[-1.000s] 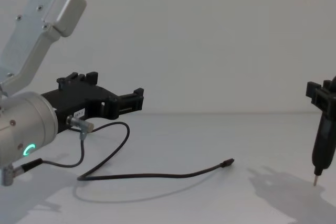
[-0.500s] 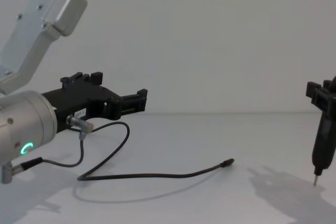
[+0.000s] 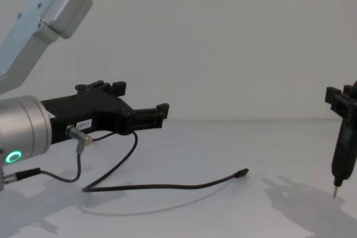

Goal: Pick up the data cable with the one hand.

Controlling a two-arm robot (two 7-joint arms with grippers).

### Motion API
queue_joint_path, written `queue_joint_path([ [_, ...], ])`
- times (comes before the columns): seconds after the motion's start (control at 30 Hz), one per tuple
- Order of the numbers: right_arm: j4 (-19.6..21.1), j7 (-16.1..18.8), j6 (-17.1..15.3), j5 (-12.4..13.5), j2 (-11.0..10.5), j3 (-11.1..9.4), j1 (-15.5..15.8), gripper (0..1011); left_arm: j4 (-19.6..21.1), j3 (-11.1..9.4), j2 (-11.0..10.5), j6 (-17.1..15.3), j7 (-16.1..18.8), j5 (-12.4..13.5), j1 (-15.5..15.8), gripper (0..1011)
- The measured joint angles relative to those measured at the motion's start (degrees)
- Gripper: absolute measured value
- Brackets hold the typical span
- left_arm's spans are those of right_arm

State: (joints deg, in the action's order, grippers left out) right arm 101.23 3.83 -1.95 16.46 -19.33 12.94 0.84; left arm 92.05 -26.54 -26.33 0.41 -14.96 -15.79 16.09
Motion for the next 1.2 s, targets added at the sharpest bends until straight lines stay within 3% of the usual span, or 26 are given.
queue_joint_path([
  [0.13, 0.0, 0.0, 0.0, 0.0, 0.0, 0.0, 0.0, 251, -0.1, -0.2, -1.0, 0.0, -2.7, -0.8, 0.4, 1001],
  [0.77, 0.0, 0.0, 0.0, 0.0, 0.0, 0.0, 0.0, 251, -2.2, -2.7, -9.0, -1.1, -22.6, -5.0, 3.9, 1001],
  [0.97, 0.0, 0.0, 0.0, 0.0, 0.0, 0.0, 0.0, 251, -3.0, -3.6, -10.7, -1.9, -25.6, -5.3, 4.7, 1001],
  [1.2, 0.0, 0.0, 0.0, 0.0, 0.0, 0.0, 0.0, 251, -3.7, -4.4, -11.5, -2.5, -26.6, -5.1, 5.4, 1001],
])
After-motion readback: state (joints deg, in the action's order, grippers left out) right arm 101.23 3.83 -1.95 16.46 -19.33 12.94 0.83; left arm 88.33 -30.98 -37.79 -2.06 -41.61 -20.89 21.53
